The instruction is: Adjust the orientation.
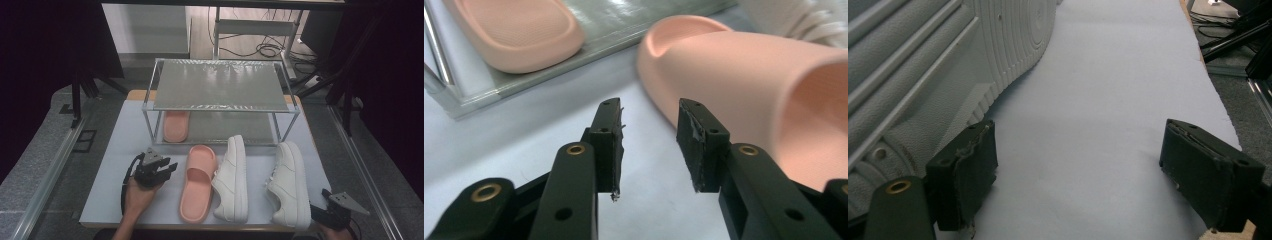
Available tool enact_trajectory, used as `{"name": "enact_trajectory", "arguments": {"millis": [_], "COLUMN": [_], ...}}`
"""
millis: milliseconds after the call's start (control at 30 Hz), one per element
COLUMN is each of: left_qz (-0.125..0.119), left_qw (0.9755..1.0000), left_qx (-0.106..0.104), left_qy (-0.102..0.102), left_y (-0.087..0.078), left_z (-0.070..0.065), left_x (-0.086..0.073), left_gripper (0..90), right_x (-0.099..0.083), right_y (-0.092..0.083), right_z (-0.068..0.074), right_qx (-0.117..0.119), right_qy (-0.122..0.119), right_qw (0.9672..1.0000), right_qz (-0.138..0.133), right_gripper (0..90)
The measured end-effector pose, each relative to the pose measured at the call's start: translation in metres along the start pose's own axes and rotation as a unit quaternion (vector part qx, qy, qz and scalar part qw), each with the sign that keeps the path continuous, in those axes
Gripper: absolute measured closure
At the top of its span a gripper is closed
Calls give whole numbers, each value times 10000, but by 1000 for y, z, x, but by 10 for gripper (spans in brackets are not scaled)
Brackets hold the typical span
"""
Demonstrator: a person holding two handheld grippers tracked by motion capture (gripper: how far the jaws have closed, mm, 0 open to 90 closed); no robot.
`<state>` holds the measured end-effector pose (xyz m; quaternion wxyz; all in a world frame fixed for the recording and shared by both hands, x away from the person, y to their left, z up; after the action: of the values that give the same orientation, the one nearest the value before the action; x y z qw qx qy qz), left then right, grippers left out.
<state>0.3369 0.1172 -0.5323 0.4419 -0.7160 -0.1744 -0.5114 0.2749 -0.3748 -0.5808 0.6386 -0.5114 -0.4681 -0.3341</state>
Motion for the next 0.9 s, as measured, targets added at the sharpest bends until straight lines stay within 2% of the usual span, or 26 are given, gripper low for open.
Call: {"name": "enact_trajectory", "arguments": {"millis": [200,233,333,667,900], "left_qz": [-61,-93,-79,-59,57], "left_qw": [9998,9995,9993,9983,9984], "left_qx": [-177,-282,-355,-574,-563], "left_qy": [-77,-129,-96,-23,42], "left_y": [-10,-12,-12,-4,8], "left_z": [-10,-15,-22,-38,-44], "left_x": [3,3,2,7,8], "left_gripper": [596,593,590,579,595], "right_x": [0,0,0,0,0], "right_y": [0,0,0,0,0], "right_z": [0,0,0,0,0], "right_qx": [0,0,0,1,9], "right_qy": [0,0,-4,-5,-12], "right_qw": [10000,10000,10000,10000,10000], "right_qz": [2,2,0,-2,8], "right_gripper": [155,154,155,154,155]}}
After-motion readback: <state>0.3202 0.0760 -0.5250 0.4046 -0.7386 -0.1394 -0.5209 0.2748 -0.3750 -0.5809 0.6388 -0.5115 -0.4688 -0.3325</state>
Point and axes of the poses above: each handheld gripper's, and its own axes: y roughly forward along the jaws, x roughly out of its top, z roughly to its left, the point moved 8 cm from there along y, roughly forward along the jaws, and after that the axes turned 10 degrees about -z, right-handed, at the moved point
